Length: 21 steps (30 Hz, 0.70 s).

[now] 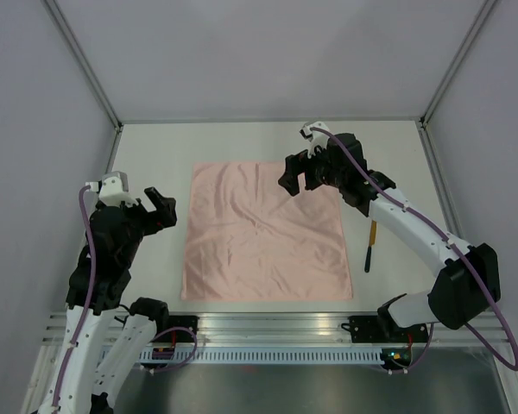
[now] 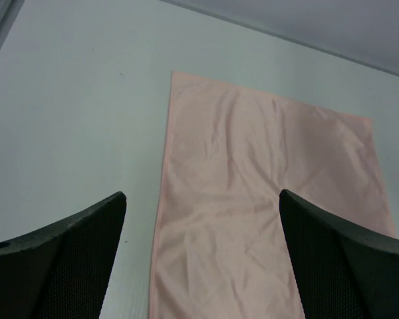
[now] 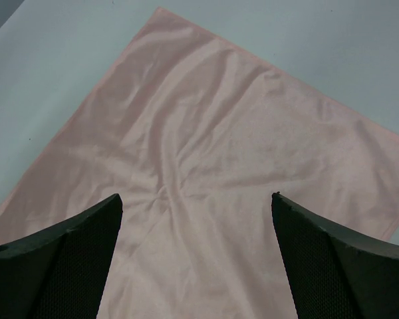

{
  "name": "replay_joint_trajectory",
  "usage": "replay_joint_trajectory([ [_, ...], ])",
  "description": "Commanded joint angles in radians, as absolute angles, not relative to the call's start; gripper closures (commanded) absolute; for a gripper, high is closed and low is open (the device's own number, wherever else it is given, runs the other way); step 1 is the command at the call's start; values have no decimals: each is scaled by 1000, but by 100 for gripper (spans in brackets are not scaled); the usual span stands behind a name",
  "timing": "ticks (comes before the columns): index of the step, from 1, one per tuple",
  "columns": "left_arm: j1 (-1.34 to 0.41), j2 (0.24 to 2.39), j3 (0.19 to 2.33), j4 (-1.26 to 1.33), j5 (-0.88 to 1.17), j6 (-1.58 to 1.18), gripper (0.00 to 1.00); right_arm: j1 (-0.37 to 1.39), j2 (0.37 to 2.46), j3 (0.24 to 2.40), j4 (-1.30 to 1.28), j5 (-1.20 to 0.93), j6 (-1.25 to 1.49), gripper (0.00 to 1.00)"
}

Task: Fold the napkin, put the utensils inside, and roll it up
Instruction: Fold the napkin at the center of the board.

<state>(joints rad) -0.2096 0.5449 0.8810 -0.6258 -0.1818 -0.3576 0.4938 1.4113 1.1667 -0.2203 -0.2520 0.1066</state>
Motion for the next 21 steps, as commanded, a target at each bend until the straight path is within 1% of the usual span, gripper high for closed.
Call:
replay_joint_trajectory([
  [1,-210,531,876,-595,-196,-314,0,499,1408,1213,-233,-210,74,2],
  [3,-210,528,874,-597,-198,-316,0,502,1404,1209,-239,-212,63,2],
  [8,-209,540,908,-588,-190,-331,0,531,1422,1229,-305,-308,34,2],
  [10,-210,549,943,-591,-193,-336,0,567,1427,1229,-317,-273,17,2],
  [13,-209,583,1060,-600,-184,-345,0,679,1448,1230,-314,-221,8,4],
  [14,-210,612,1134,-607,-169,-350,0,743,1463,1235,-318,-191,-20,5],
  [16,-210,635,1201,-624,-158,-354,0,811,1514,1261,-330,-158,-35,8],
  [17,-210,647,1248,-626,-150,-356,0,877,1532,1267,-328,-120,-40,9],
  [21,-210,690,1313,-632,-140,-357,0,1027,1632,1314,-314,-45,-61,15],
])
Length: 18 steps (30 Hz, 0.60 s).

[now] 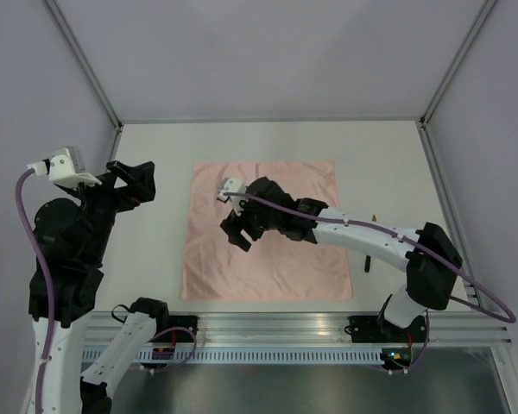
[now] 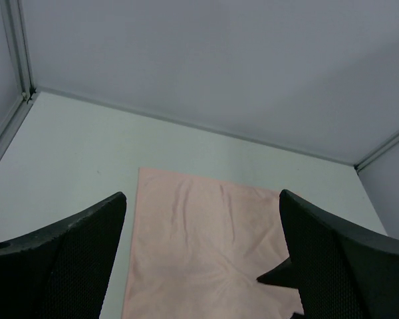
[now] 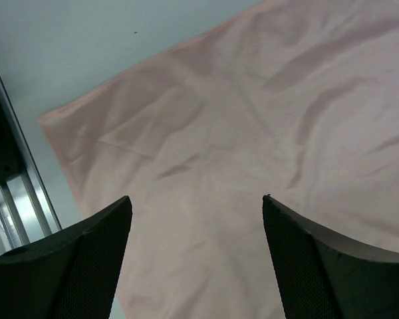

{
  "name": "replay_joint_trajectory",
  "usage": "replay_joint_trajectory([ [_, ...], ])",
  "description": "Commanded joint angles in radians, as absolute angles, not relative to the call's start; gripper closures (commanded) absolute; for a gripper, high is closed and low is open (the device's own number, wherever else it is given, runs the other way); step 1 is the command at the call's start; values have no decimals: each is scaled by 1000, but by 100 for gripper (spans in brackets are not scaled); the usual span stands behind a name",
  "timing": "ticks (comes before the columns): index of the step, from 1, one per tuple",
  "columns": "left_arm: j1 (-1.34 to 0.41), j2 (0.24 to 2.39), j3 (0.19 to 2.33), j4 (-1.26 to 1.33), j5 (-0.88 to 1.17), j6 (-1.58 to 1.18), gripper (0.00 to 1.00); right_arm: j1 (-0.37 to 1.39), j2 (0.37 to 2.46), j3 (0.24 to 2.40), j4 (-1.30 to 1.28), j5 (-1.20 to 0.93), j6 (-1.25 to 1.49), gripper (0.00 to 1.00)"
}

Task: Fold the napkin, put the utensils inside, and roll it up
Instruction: Fold the napkin at the center of the board.

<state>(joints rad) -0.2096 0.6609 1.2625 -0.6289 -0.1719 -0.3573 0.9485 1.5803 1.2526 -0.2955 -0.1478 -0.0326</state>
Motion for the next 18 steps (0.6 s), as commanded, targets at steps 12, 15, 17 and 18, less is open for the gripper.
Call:
replay_joint_trajectory([
  [12,-209,709,1351,-673,-172,-337,0,1333,1931,1534,-351,-11,-54,38],
  [15,-209,703,1353,-684,-176,-334,0,1359,1977,1536,-333,-17,-45,42],
  [17,-209,699,1358,-693,-184,-327,0,1361,2008,1539,-316,-21,-40,42],
  [18,-210,696,1358,-699,-186,-324,0,1359,2017,1539,-310,-23,-37,43],
])
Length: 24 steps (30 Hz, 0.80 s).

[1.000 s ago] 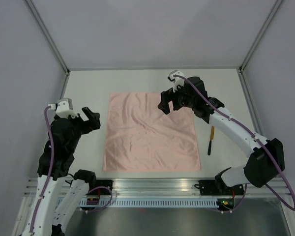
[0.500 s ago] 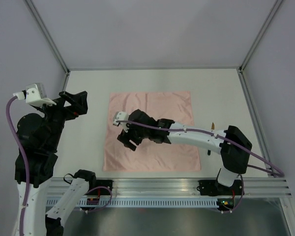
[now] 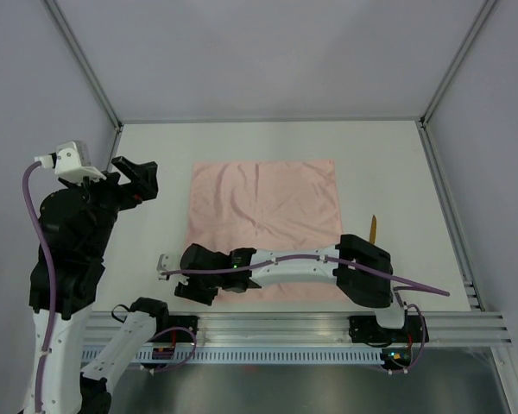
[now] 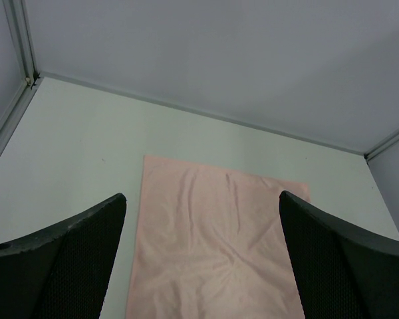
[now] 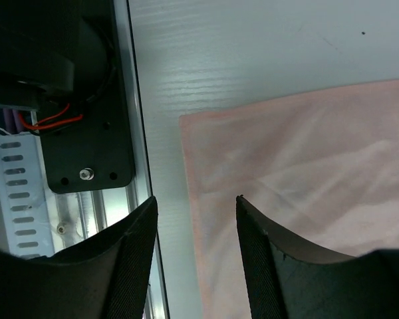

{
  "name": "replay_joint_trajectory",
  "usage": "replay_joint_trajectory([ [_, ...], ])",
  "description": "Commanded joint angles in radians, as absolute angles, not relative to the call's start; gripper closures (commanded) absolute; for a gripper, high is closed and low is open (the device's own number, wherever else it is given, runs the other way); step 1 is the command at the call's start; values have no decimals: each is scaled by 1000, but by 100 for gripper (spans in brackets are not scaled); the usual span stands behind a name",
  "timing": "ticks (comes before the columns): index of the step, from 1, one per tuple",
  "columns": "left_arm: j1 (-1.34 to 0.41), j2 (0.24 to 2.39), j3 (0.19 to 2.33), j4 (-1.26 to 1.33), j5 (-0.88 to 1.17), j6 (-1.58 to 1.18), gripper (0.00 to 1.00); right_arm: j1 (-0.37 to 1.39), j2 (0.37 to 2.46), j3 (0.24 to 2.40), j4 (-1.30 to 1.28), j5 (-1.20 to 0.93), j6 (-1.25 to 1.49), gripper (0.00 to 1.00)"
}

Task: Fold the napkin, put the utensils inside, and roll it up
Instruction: Fold the napkin at the center of the board.

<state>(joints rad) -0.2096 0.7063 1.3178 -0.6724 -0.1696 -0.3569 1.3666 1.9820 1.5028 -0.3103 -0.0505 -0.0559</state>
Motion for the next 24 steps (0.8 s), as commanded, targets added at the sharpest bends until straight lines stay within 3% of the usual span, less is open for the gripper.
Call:
replay_joint_trajectory([
  [1,-210,695,1359,-704,-192,-319,0,1361,2034,1539,-293,-26,-37,44],
  [24,-210,647,1355,-761,-238,-278,0,1371,2220,1623,-172,-90,-12,50],
])
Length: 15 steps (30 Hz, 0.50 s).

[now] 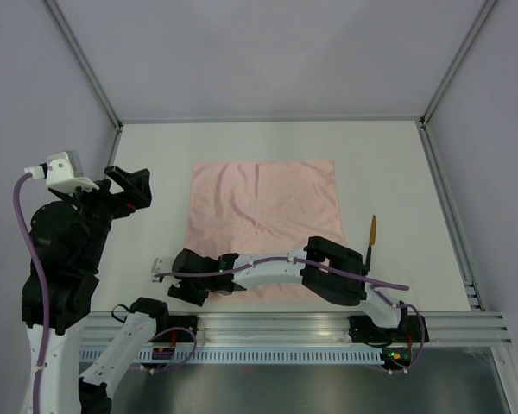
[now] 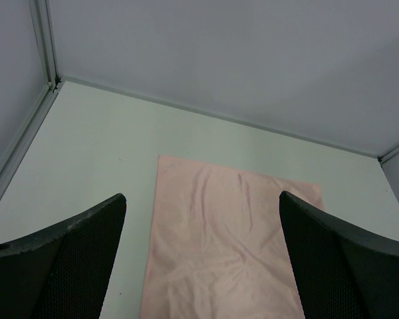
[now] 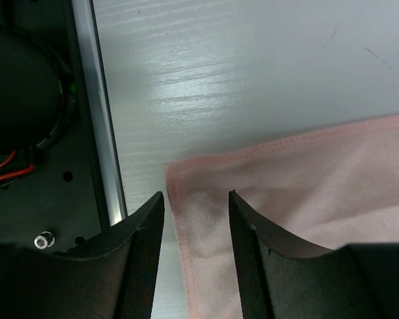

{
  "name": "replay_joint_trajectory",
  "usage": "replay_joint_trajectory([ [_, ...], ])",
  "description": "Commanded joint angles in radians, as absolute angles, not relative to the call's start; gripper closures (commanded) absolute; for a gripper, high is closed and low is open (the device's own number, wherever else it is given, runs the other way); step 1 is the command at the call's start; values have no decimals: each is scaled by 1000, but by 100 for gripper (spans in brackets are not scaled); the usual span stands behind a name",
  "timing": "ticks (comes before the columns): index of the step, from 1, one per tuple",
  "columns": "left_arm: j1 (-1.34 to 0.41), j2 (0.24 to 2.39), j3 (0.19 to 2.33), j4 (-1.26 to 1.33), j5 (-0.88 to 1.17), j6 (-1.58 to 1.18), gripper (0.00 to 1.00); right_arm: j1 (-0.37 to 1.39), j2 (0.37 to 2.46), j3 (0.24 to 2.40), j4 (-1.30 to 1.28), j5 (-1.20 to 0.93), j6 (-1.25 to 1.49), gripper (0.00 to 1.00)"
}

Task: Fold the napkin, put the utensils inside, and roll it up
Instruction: Fold the napkin at the center of the board.

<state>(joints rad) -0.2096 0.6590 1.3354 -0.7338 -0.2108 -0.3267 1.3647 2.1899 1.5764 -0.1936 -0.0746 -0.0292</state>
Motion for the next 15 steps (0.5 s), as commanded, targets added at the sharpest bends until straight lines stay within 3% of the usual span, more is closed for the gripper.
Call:
replay_joint_trajectory([
  [1,-210,647,1353,-759,-242,-276,0,1371,2224,1626,-173,-91,-12,50],
  [10,-210,641,1342,-765,-247,-273,0,1371,2252,1629,-178,-71,-18,52],
  [15,-209,635,1335,-765,-252,-273,0,1371,2244,1628,-178,-66,-25,65],
])
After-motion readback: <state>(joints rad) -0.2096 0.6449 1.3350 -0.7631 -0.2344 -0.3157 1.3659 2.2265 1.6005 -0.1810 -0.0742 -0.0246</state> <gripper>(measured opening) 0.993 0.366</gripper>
